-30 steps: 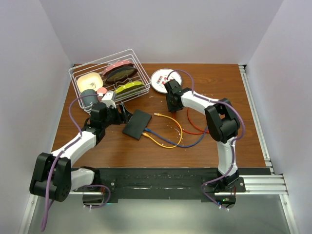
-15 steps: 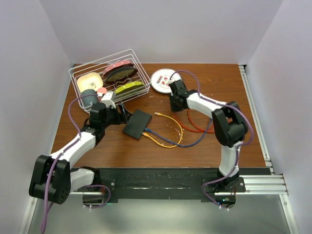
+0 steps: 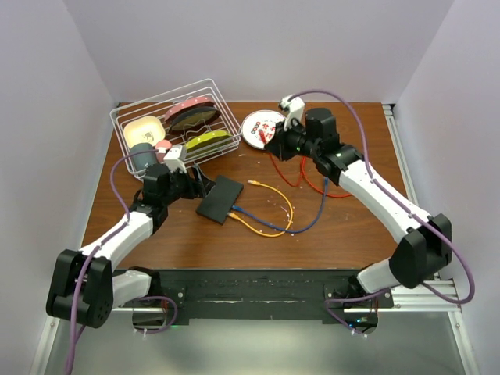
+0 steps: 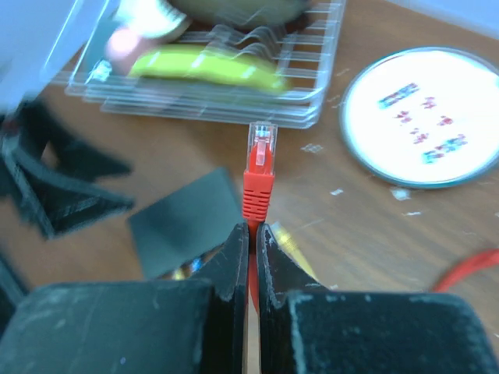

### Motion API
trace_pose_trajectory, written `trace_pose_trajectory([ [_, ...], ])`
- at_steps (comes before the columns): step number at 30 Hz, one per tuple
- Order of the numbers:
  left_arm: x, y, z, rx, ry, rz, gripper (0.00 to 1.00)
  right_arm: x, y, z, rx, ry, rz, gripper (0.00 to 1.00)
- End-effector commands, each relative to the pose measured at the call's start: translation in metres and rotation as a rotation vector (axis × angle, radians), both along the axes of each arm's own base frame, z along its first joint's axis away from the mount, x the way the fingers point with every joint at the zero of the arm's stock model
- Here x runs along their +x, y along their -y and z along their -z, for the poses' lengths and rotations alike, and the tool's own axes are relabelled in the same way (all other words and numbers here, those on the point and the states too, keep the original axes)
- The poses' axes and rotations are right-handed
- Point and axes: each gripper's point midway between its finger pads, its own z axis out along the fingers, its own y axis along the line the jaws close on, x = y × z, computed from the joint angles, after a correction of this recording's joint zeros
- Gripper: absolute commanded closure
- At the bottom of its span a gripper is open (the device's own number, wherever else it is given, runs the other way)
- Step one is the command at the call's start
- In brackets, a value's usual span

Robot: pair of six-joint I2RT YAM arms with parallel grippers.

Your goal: Insert the plug into the switch port

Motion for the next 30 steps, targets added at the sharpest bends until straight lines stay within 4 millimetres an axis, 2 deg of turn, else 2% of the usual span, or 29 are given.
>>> trace_pose_trajectory([
  [1, 0.002, 0.018, -0.042, -0.101, 0.126, 0.091, 0.27, -0.048, -0.037, 0.057, 0.034, -0.146, -0.347, 1.00],
  [4, -0.002, 0.026, -0.057, -0.147, 0.171, 0.135, 0.27, -0.062, -0.046, 0.083, 0.023, -0.195, -0.414, 1.00],
  [10, -0.013, 0.044, -0.072, -0.277, 0.205, 0.225, 0.28, -0.076, -0.063, 0.110, -0.010, -0.237, -0.483, 1.00],
  [17, -0.026, 0.066, -0.073, -0.422, 0.193, 0.373, 0.31, -0.087, -0.077, 0.109, -0.007, -0.228, -0.549, 1.00],
  [26, -0.023, 0.078, -0.071, -0.485, 0.171, 0.407, 0.37, -0.098, -0.088, 0.108, -0.007, -0.238, -0.599, 1.00],
  [30, -0.021, 0.087, -0.071, -0.489, 0.168, 0.430, 0.42, -0.097, -0.090, 0.107, -0.010, -0.234, -0.597, 1.00],
])
